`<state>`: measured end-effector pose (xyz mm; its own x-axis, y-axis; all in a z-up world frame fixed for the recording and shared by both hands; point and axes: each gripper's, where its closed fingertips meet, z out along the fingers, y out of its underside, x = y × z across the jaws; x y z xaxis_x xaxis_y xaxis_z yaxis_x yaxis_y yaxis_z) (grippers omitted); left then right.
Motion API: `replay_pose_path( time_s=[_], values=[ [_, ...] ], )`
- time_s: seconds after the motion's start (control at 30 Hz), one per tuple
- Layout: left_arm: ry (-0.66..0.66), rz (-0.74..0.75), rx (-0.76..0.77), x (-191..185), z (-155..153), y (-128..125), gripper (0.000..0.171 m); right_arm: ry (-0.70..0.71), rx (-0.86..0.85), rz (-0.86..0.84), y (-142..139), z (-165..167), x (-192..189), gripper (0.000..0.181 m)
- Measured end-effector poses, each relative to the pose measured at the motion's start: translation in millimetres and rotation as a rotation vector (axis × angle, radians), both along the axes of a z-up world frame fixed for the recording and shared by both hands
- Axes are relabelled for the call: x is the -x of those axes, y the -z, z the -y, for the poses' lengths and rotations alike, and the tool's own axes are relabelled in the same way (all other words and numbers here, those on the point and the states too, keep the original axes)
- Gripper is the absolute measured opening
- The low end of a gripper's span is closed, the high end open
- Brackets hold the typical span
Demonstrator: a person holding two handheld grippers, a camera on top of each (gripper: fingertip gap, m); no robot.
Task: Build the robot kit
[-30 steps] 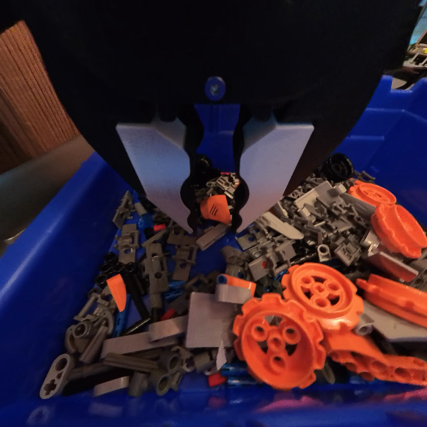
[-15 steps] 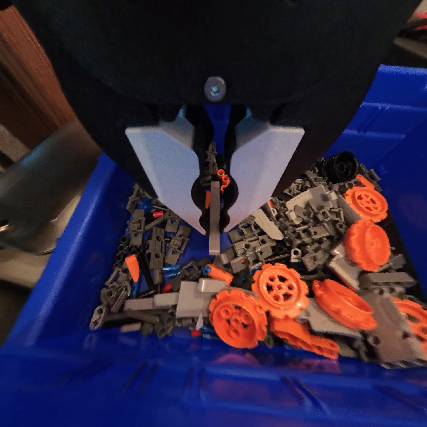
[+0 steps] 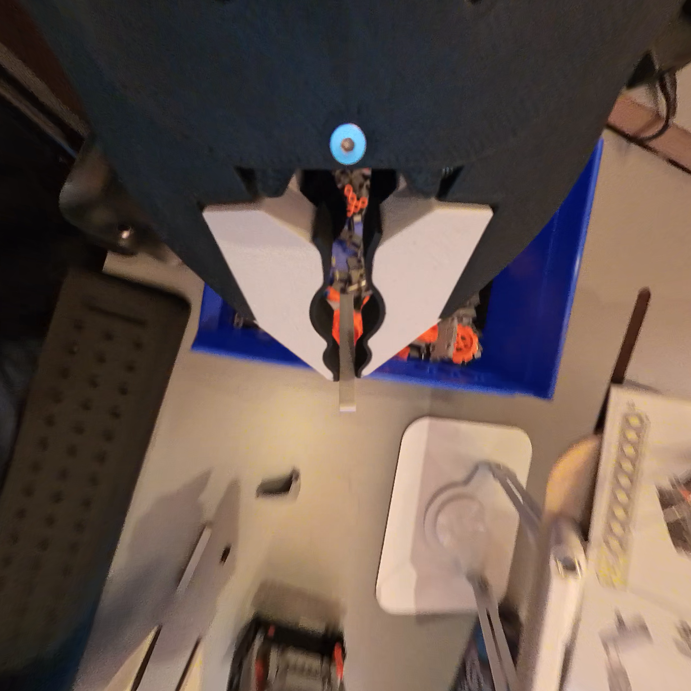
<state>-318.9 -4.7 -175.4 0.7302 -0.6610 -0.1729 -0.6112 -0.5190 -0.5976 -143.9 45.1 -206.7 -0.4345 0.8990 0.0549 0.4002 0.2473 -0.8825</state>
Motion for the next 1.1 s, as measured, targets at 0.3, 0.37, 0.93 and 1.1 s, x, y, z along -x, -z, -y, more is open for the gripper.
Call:
replay_pose_path(
  time_s=[0.3, 0.37, 0.93, 1.1],
  values=[
    [0.167, 0.341, -0.209, -125.1, -37.9, -56.6, 0.005, 0.066, 0.144, -0.240, -51.5, 21.2, 35.2, 0.033],
    [0.202, 0.427, -0.229, -148.0, -42.8, -62.6, 0.005, 0.072, 0.180, -0.269, -56.7, 22.7, 37.6, 0.034],
    [0.271, 0.707, -0.244, -187.1, -57.1, -61.9, 0.005, 0.064, 0.255, -0.275, -61.2, 11.2, 23.8, 0.004],
    [0.261, 0.692, -0.231, -181.7, -56.6, -55.2, 0.006, 0.070, 0.191, -0.226, -54.3, 5.7, 20.5, 0.005]
  ],
)
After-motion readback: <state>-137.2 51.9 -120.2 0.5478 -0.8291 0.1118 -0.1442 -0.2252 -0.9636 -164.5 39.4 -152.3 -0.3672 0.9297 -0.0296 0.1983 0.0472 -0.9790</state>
